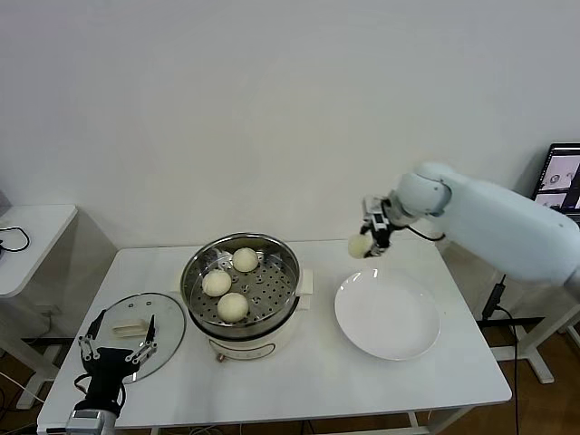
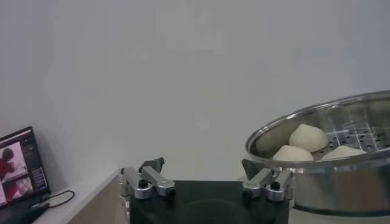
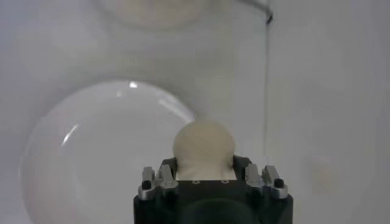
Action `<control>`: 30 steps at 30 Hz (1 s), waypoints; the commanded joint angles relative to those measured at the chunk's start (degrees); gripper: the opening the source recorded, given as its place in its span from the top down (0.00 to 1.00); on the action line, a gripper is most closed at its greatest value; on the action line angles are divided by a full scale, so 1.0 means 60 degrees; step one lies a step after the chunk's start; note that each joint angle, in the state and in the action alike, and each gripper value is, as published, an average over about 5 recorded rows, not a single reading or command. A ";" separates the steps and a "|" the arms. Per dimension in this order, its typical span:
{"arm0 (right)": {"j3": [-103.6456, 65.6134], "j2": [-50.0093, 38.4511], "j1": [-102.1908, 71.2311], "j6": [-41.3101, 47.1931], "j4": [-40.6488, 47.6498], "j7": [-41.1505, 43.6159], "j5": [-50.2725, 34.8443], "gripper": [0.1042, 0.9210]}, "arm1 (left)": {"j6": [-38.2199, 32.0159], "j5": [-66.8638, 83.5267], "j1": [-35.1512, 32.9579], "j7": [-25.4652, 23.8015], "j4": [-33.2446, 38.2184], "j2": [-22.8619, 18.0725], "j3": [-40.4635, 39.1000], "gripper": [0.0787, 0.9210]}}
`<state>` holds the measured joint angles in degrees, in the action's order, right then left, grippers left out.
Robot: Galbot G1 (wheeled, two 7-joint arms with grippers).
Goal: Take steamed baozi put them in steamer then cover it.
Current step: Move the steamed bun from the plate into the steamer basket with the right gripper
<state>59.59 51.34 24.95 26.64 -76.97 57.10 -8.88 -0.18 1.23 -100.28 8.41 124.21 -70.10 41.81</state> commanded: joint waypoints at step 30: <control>0.1416 0.3982 -0.0054 0.2519 0.0650 -0.2519 -0.3261 0.41 | -0.0031 -0.0020 0.0033 0.0006 0.0035 -0.0182 0.0087 0.12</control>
<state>67.37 73.08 26.90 40.49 -73.76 44.03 -27.97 -0.38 1.06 -100.13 8.45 124.47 -71.24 42.37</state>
